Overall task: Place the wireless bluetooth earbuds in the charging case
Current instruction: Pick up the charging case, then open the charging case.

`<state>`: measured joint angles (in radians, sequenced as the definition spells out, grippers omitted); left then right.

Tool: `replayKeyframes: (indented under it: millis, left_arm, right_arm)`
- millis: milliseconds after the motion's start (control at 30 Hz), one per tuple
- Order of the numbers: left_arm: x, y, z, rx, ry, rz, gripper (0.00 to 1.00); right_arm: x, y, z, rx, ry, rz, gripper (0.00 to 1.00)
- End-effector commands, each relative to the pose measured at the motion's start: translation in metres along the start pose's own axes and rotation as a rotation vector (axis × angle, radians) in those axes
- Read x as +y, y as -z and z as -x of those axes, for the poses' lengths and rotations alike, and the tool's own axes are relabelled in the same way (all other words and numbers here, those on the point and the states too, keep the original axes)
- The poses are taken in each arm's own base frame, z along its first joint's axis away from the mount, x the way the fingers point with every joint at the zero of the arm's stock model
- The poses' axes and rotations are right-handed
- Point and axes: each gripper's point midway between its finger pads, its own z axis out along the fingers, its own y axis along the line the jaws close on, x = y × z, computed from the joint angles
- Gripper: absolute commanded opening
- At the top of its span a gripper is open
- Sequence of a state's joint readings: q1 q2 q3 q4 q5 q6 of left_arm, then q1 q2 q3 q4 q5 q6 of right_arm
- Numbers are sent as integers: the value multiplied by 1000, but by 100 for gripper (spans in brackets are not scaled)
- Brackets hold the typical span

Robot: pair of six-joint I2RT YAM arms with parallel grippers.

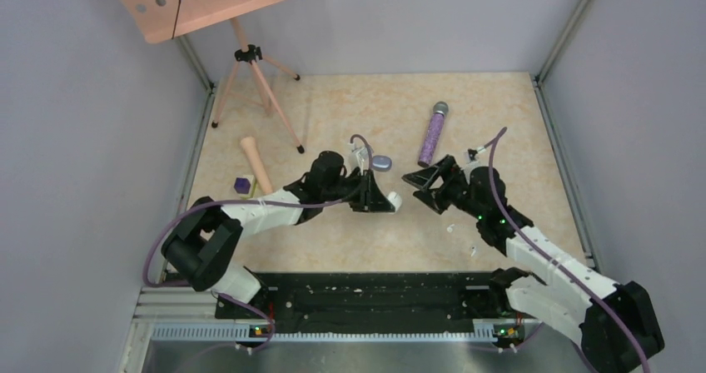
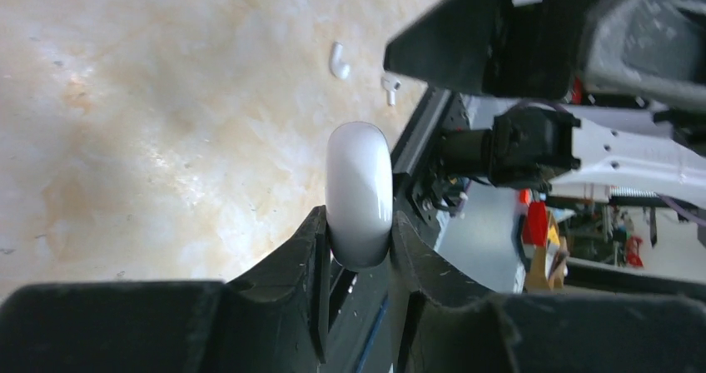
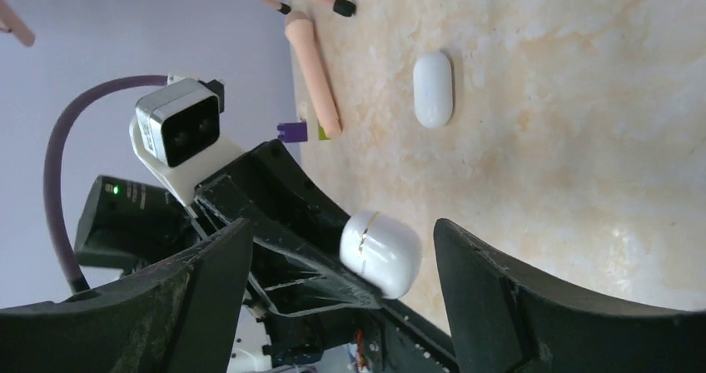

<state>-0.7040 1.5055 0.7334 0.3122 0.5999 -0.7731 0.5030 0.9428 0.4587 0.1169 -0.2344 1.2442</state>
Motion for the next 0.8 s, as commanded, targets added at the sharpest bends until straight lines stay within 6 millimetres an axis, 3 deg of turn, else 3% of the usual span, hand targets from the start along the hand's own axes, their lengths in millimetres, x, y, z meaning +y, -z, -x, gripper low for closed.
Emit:
replayKeyframes:
  millis: [0,167,267,467,567,767]
  left_arm:
    - [-56,18,10,31,-155,-247,0]
    - [-90,28,20,52,-102,-413,0]
    - [-101,30,23,80,-87,-487,0]
    - [-110,30,27,108,-66,-547,0]
    - [-118,33,29,103,-63,-578,0]
    - [-126,37,33,91,-60,-608,0]
  right_arm:
    - [14,15,-3,25,163,169,76]
    - [27,33,-7,-8,276,287,58]
    - [34,44,-8,-33,321,347,58]
    - [51,57,-18,-11,365,475,58]
    - [50,55,-20,5,372,470,56]
    - [57,56,-21,12,353,515,38]
